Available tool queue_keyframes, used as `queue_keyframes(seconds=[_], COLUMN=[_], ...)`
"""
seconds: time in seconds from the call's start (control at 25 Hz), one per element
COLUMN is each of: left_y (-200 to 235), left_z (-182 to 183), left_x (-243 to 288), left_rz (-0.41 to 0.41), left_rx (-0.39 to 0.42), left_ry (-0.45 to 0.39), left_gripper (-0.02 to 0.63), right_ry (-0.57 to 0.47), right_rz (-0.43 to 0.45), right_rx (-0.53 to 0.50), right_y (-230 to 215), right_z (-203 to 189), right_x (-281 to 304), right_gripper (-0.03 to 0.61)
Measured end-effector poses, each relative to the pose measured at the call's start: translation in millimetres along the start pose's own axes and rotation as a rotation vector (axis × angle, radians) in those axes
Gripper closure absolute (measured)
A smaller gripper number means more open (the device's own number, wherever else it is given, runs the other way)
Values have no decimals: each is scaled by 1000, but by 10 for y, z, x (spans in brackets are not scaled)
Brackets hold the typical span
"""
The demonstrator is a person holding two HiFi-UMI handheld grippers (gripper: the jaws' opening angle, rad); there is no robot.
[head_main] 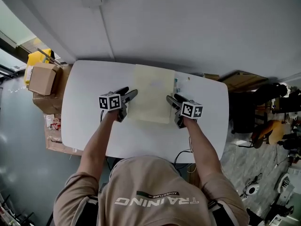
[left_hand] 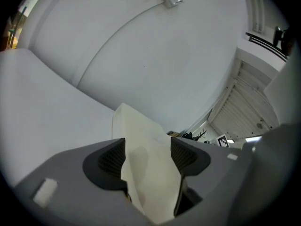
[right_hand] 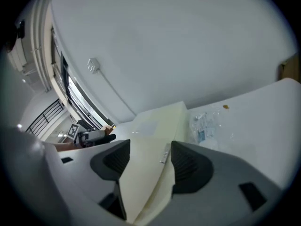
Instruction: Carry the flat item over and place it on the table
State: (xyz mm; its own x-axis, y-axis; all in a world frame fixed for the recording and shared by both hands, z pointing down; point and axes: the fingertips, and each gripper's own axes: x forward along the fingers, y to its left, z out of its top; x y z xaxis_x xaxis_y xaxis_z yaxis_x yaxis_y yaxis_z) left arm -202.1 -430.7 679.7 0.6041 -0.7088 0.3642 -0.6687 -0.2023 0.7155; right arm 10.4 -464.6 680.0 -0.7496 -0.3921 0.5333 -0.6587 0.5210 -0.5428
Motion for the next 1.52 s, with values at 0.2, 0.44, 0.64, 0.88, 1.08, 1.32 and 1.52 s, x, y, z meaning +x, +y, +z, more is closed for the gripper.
queue_keyframes(seconds=[0.2,0.44,0.64,0.88,1.08,1.32,1.52], left_y=[-272,-683,-956,-1457,-1976,-2406,-2365], left_z=[46,-93,-262,-199,-211,-187,-279], left_x=[-265,-491,-754,-1087,-1208,-1507,-1550], left_rz=[-30,-66,-44,108,75,110,161], left_rx=[110,224,300,659,741,731,744], left_ry=[-62,-41,-81,-217,-237,-329,-281], left_gripper=[436,590,607,607,607,607,607], right_ry=[-84,-129,-164,-326,-398,-443,-526], right_rz=[-20,-26,-10,1,-42,-91,-84], right_rx=[-162,-302,-370,-387,-361,-590,-634], right_y=[260,584,904,1422,1789,2387,2646], right_z=[37,-33,-168,10,44,126,291], right_x=[-380,-777,-1048,-1475,-1778,-1984,-2113], right_gripper=[434,551,566,572,571,571,571])
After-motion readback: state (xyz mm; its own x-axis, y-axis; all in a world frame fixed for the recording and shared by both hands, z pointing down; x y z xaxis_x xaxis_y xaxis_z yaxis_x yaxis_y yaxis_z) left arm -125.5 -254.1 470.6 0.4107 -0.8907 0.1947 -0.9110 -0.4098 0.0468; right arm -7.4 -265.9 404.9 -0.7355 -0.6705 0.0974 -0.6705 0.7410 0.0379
